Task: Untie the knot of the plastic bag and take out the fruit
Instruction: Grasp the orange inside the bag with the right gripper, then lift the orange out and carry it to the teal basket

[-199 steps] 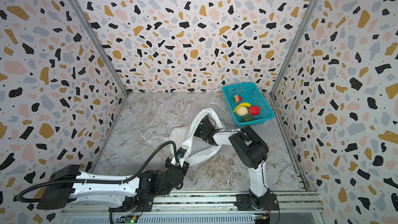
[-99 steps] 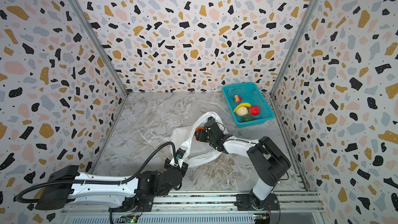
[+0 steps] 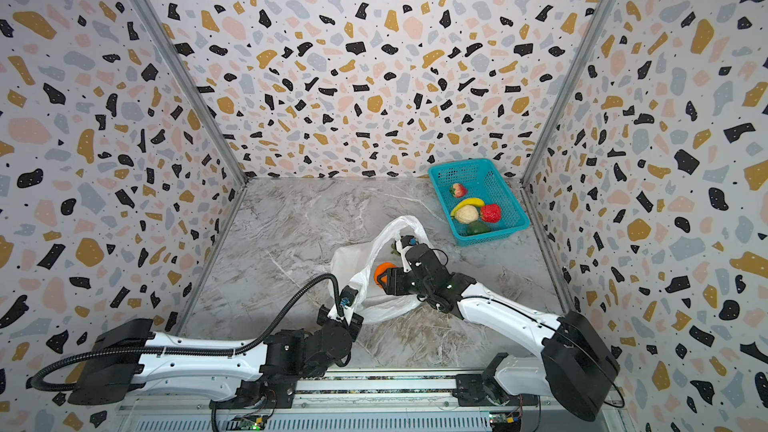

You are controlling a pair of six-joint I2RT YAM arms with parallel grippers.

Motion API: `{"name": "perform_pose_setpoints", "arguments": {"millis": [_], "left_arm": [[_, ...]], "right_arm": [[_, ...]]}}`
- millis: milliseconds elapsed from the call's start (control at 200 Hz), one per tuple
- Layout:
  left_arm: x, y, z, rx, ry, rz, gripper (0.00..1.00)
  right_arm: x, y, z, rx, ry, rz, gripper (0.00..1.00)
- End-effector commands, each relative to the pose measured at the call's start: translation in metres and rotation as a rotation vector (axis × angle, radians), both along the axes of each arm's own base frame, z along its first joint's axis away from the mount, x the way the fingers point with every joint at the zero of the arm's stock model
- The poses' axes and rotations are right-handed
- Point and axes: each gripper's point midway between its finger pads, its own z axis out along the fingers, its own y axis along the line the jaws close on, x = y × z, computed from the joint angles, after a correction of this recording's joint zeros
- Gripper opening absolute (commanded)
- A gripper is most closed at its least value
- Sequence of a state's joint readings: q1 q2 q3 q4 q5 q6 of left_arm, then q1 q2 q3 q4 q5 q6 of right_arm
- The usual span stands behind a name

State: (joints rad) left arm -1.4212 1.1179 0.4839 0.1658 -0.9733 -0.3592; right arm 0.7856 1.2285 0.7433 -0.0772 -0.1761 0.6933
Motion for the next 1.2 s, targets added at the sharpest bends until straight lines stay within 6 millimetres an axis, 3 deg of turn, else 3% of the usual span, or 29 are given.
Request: {"name": "perform_pose_setpoints", "arguments": {"millis": [0,235,380,511,801,1196], "left_arm": [[0.002,-0.001,0.002,-0.027,-0.009,0.014,0.00],[0.002,-0.002,0.001,-0.026,-0.006,0.015,0.00],[0.002,-0.001,0.001,-0.025,-0.005,0.017,0.00],[0.002,0.000,-0.001,-0.020,-0.001,0.021,0.00],[0.002,0.004,-0.005,-0.010,0.001,0.031,0.00],[0.003,0.022,-0.010,0.001,-0.009,0.063,0.00]], "right_arm": [[-0.012,-0.006,0.035,-0.012,-0.023,0.051,0.52],[-0.011,-0.022,0.101,-0.001,-0.087,0.067,0.53],[0.009,-0.044,0.133,0.015,-0.126,0.028,0.53],[0.035,-0.066,0.147,0.024,-0.159,-0.032,0.53],[0.118,-0.126,0.144,0.025,-0.244,-0.266,0.53],[0.227,-0.196,0.093,-0.020,-0.235,-0.485,0.53]]}}
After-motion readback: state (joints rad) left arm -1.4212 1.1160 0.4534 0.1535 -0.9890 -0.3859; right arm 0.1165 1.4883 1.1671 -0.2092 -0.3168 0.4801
